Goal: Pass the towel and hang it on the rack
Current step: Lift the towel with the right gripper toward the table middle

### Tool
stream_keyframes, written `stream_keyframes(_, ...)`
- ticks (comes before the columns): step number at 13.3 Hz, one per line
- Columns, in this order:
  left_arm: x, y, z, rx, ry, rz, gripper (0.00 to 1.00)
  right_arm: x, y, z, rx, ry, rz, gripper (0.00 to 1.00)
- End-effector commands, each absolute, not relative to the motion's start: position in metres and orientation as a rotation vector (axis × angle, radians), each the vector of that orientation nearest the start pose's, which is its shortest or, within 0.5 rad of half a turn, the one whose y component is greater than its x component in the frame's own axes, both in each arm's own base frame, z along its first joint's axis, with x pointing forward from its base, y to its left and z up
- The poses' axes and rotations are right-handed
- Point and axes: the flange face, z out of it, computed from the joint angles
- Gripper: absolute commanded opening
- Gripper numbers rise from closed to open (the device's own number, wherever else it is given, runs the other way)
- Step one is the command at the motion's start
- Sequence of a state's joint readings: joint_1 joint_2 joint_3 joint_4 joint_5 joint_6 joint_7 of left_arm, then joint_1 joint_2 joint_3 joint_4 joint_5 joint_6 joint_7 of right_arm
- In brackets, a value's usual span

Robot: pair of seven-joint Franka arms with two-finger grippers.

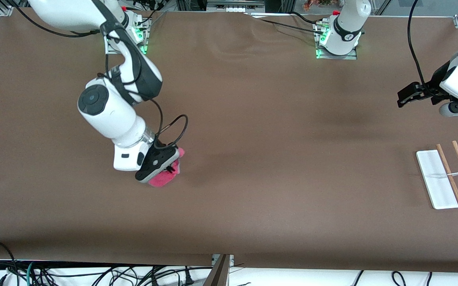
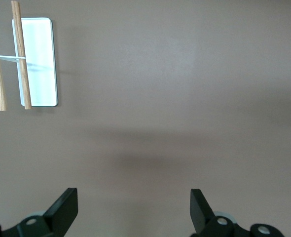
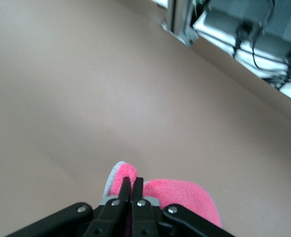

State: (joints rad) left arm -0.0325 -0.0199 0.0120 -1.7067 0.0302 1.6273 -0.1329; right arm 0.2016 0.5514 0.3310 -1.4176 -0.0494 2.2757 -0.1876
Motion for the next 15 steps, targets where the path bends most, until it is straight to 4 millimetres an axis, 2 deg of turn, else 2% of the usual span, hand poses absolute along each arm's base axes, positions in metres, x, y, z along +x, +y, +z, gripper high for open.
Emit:
stream_keyframes(1,0.549,-0.005,0.575,-3.125,-0.159,0.071,1.00,0.647,0.369,0.462,-2.742,-0.892,-0.501,0.00)
stream_keyframes(5,0.554,-0.005,0.570,-3.130,-0.097,0.062,1.00,0.630,0.409,0.500,-2.694,-0.824,-0.572,0.00)
stream_keyframes(7,0.559,-0.013,0.568,-3.162,-0.087,0.028,1.00,0.614,0.436,0.517,-2.668,-0.776,-0.595,0.00)
stream_keyframes(11,0.568,-0.018,0.555,-3.185,-0.061,0.005,1.00,0.589,0.477,0.531,-2.588,-0.704,-0.677,0.00)
stream_keyframes(13,0.570,-0.023,0.547,-3.209,0.039,-0.014,1.00,0.586,0.483,0.536,-2.559,-0.666,-0.714,0.00)
stream_keyframes(15,0.572,-0.026,0.527,-3.264,0.218,-0.073,1.00,0.580,0.490,0.538,-2.550,-0.676,-0.714,0.00)
